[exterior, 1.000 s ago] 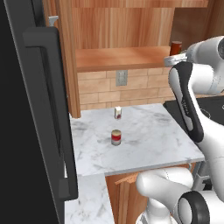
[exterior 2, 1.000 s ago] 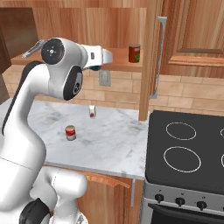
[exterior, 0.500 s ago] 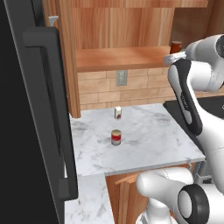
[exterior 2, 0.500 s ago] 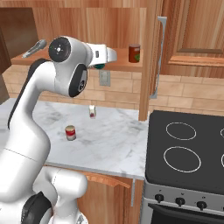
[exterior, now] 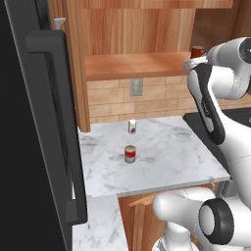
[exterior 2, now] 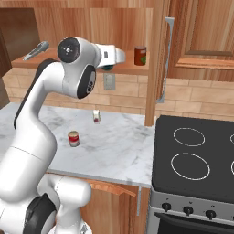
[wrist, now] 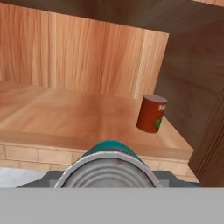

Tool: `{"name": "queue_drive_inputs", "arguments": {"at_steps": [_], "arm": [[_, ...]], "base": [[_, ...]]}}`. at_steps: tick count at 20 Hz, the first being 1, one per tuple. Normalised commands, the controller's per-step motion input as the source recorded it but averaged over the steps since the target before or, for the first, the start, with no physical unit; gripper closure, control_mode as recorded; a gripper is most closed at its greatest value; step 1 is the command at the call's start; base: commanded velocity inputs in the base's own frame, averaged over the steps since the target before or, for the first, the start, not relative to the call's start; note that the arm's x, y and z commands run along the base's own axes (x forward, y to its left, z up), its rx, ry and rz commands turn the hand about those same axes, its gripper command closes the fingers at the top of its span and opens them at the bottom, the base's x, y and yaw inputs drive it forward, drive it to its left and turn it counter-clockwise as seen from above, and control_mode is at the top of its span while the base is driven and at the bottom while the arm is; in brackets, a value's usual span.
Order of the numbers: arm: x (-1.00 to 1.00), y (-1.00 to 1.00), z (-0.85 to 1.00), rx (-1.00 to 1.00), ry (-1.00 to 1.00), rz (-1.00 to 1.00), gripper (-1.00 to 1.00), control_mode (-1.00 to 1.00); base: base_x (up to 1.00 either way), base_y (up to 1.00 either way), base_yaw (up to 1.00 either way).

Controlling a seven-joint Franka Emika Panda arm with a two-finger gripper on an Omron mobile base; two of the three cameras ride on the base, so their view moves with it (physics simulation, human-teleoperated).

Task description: Pick the cans from the counter and place them in their designated side in the cabinet.

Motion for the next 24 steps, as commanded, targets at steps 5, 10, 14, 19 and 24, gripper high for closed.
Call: {"name": "queue_drive_inputs", "arguments": {"at_steps": [5, 10, 14, 19, 24], "arm": [[0.15, -0.06, 0.0, 0.0, 0.0, 0.0, 1.0, -1.0], [0.16, -0.07, 0.0, 0.0, 0.0, 0.0, 1.0, -1.0], [0.15, -0.07, 0.0, -0.01, 0.0, 0.0, 1.0, -1.0], [0.16, -0.03, 0.0, 0.0, 0.0, 0.0, 1.0, -1.0], [0.15, -0.02, 0.0, 0.0, 0.01, 0.0, 1.0, -1.0]], "base": [[0.0, 0.0, 0.0], [0.0, 0.0, 0.0], [0.0, 0.0, 0.0], [0.0, 0.0, 0.0], [0.0, 0.0, 0.0]]}}
